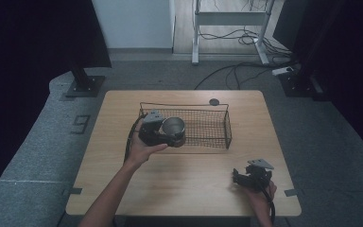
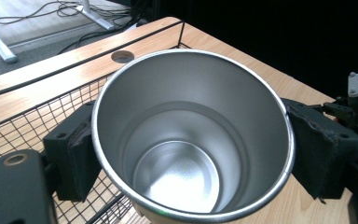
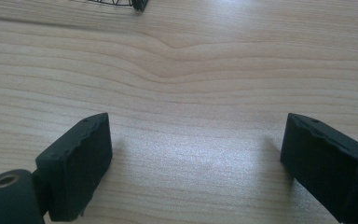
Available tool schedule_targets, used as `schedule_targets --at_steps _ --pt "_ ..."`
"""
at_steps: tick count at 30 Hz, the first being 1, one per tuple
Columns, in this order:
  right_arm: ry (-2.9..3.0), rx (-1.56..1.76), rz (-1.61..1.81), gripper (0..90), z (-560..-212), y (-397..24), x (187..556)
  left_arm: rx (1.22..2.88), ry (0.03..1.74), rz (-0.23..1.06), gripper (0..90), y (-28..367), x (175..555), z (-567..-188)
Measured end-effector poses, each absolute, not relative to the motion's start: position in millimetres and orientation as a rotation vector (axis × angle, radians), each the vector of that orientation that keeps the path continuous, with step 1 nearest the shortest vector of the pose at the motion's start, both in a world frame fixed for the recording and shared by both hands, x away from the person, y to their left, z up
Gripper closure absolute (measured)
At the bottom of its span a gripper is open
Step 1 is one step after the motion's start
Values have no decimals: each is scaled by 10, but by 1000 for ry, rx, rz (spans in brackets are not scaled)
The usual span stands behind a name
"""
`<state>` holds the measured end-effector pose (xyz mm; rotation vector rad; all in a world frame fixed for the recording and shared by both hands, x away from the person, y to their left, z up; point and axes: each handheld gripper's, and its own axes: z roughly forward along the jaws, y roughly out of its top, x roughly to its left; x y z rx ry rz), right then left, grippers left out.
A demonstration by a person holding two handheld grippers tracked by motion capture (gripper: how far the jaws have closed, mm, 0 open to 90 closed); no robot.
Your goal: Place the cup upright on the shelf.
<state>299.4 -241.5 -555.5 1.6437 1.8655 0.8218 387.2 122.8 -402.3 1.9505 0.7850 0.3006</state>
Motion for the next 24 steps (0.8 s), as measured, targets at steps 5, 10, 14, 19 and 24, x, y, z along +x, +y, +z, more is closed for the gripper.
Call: schedule_targets --at_steps 5,10,14,19,24 --pt "1866 1644 822 87 -5555 -2415 2994 1948 799 298 148 1256 3933 -4022" --pt "1866 1642 822 87 -5555 -2416 2994 1949 808 313 149 1263 3998 -4020" --pt "1865 1641 823 87 -5556 -2416 2995 1948 815 314 149 1275 4044 -4023" --pt "1865 1641 823 87 -5556 -2416 2995 1957 829 314 148 1292 4110 -4046" --pt "1867 1640 823 87 -5556 -2417 2994 1957 843 308 149 1299 4178 -4080"
